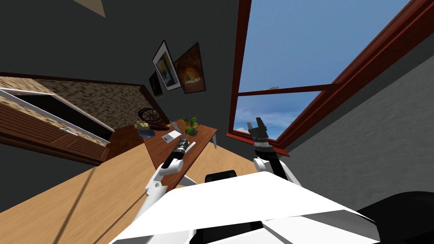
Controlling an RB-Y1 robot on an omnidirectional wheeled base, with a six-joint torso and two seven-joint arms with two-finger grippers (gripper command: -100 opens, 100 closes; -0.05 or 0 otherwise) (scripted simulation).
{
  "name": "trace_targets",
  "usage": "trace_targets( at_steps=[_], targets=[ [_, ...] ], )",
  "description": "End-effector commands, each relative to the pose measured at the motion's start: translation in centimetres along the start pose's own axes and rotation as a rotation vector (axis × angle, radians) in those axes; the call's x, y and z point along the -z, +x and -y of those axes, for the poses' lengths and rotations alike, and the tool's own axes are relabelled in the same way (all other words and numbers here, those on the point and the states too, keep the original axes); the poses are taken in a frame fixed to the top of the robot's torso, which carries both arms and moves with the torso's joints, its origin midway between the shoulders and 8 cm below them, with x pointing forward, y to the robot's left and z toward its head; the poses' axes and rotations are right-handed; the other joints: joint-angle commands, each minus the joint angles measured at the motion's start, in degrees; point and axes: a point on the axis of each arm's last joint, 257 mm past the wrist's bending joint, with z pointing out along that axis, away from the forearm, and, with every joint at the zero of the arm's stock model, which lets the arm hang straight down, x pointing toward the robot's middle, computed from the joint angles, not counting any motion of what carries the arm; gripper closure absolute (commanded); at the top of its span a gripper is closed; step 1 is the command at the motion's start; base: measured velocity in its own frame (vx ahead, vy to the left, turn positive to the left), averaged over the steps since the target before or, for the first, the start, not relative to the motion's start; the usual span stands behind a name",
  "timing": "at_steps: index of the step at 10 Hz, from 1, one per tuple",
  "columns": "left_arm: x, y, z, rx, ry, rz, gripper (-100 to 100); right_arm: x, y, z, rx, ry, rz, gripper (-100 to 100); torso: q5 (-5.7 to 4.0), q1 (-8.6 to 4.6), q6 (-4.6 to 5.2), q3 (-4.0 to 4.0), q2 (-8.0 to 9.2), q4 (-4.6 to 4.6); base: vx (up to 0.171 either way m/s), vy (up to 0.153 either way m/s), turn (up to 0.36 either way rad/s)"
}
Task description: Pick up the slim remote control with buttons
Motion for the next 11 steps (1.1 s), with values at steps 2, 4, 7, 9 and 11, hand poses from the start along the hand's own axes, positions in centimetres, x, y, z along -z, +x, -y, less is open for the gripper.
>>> trace_targets(
  at_steps=[2, 4, 7, 9, 11],
  targets=[
    [-0.5, -2.1, -3.2, 0.013, -0.106, 0.034, -100, 0.0, 0.0, 0.0, 0.0, 0.0, 0.0, 0, 0.0, 0.0, 0.01, 0.0, -0.01, 0.0, -0.004, 0.0, -0.074],
    [-0.7, -4.1, -5.6, 0.029, -0.19, 0.067, -100, 0.0, 0.0, 0.0, 0.0, 0.0, 0.0, 0, 0.0, -0.01, 0.01, -0.01, -0.01, -0.01, 0.0, -0.002, -0.086],
    [-0.8, -6.2, -7.9, 0.049, -0.273, 0.103, -100, 0.0, 0.0, 0.0, 0.0, 0.0, 0.0, 0, 0.0, -0.01, -0.02, -0.02, -0.03, -0.01, 0.004, -0.003, -0.047],
    [-0.6, -8.2, -10.0, 0.072, -0.351, 0.141, -100, 0.0, 0.0, 0.0, 0.0, 0.0, 0.0, 0, -0.01, -0.02, 0.01, -0.02, -0.04, 0.0, 0.006, -0.006, -0.086],
    [-0.1, -10.3, -12.2, 0.101, -0.427, 0.183, -100, 0.0, 0.0, 0.0, 0.0, 0.0, 0.0, 0, -0.01, -0.02, 0.01, -0.04, -0.07, -0.01, 0.014, -0.006, -0.077]
  ],
)
